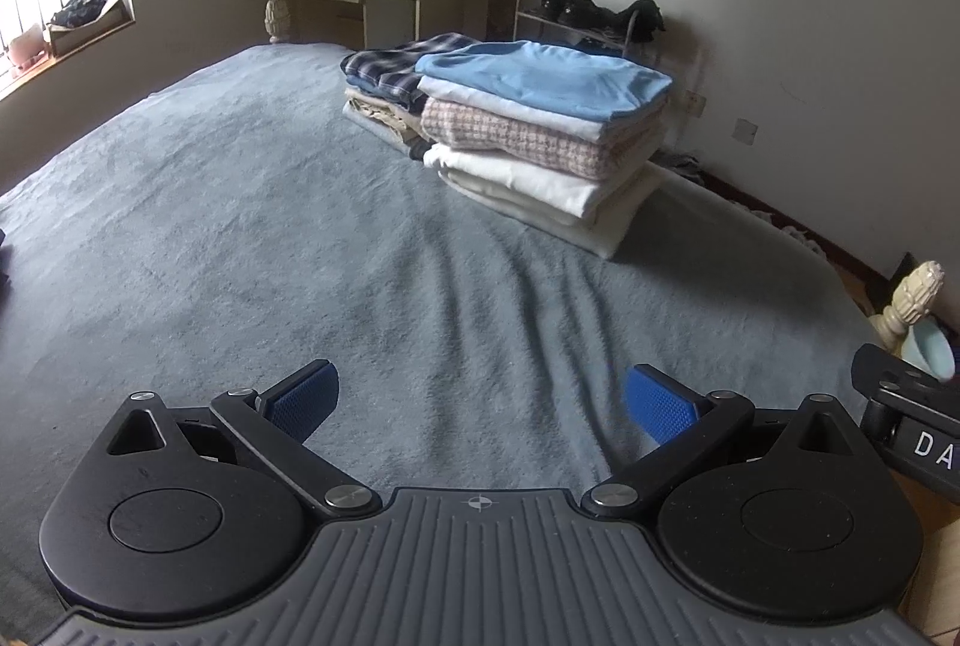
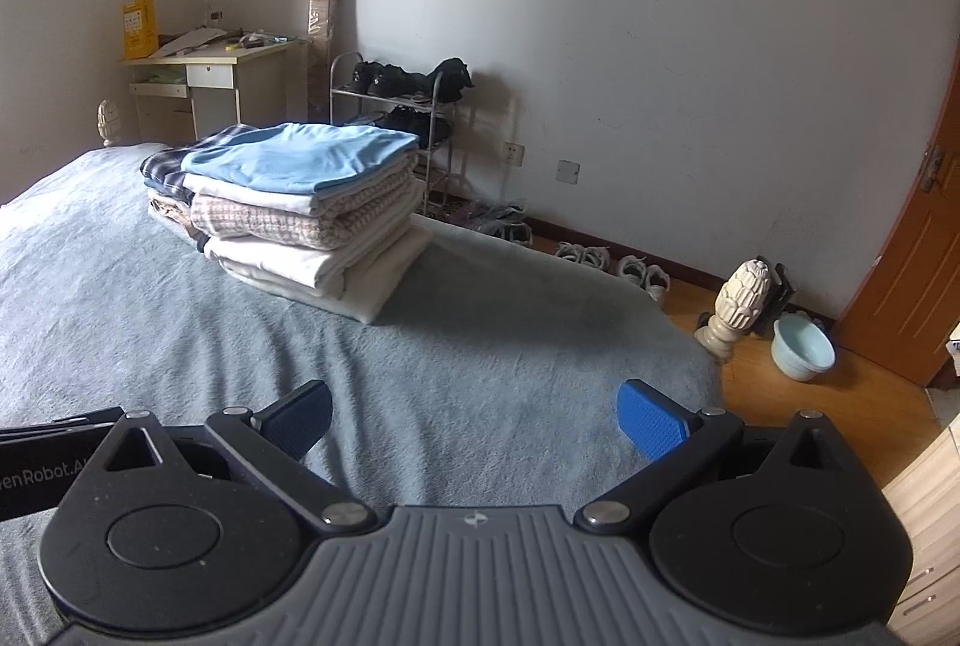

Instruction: Fold clothes

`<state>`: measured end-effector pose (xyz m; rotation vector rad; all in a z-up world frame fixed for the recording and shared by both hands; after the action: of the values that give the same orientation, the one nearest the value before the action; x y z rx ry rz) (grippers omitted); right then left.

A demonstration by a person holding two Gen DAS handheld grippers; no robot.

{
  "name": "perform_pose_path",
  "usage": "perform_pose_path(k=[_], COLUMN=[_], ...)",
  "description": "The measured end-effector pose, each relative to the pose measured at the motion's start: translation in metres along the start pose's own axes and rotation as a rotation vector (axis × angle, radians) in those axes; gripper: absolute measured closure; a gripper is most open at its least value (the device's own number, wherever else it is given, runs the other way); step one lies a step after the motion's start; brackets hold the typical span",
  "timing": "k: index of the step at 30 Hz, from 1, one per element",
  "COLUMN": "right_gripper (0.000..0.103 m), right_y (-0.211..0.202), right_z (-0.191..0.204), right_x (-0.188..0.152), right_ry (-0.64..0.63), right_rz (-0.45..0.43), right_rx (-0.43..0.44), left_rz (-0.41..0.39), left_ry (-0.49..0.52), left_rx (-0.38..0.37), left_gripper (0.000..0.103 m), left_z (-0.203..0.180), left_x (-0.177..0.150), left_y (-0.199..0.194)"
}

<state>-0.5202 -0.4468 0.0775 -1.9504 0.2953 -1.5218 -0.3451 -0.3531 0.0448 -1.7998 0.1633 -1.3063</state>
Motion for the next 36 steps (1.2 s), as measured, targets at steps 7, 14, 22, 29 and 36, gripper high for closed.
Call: perform_pose_path(k=[7, 14, 22, 29, 36], right_gripper=[0.0, 0.0, 0.0, 0.0, 0.0], right_y=[0.005, 0.005, 0.003, 0.002, 0.004], right_z=[-0.008, -0.01, -0.013, -0.014, -0.014], right_x=[-0.004, -0.004, -0.005, -0.007, -0.005], right_ry=[0.003, 0.008, 0.011, 0.014, 0.016], right_rz=[0.009, 0.004, 0.003, 0.001, 0.003], right_rx=[-0.004, 0.001, 0.003, 0.008, 0.015], left_rz=[0.005, 0.008, 0.005, 0.003, 0.003], left_ry=[0.018, 0.021, 0.022, 0.023, 0.021], left_rx=[-0.001, 0.007, 0.009, 0.015, 0.023], left_gripper=[0.0, 0.0, 0.0, 0.0, 0.0], left_z=[-0.008, -0.015, -0.018, -0.02, -0.018], left_x=[-0.007, 0.002, 0.002, 0.002, 0.0], left_y=[-0.003, 0.007, 0.003, 0.003, 0.002])
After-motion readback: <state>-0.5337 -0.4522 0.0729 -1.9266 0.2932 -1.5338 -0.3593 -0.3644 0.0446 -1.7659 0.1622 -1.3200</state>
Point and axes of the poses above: each gripper's, at about its wrist camera, not at the fingertips, and y roughly the way its jaws point, z to its left, x to its top, the point moved 2 cm from there along y, roughly the way its jaws point, and after that the axes turned 2 degrees about -z, right-handed, at the moved point
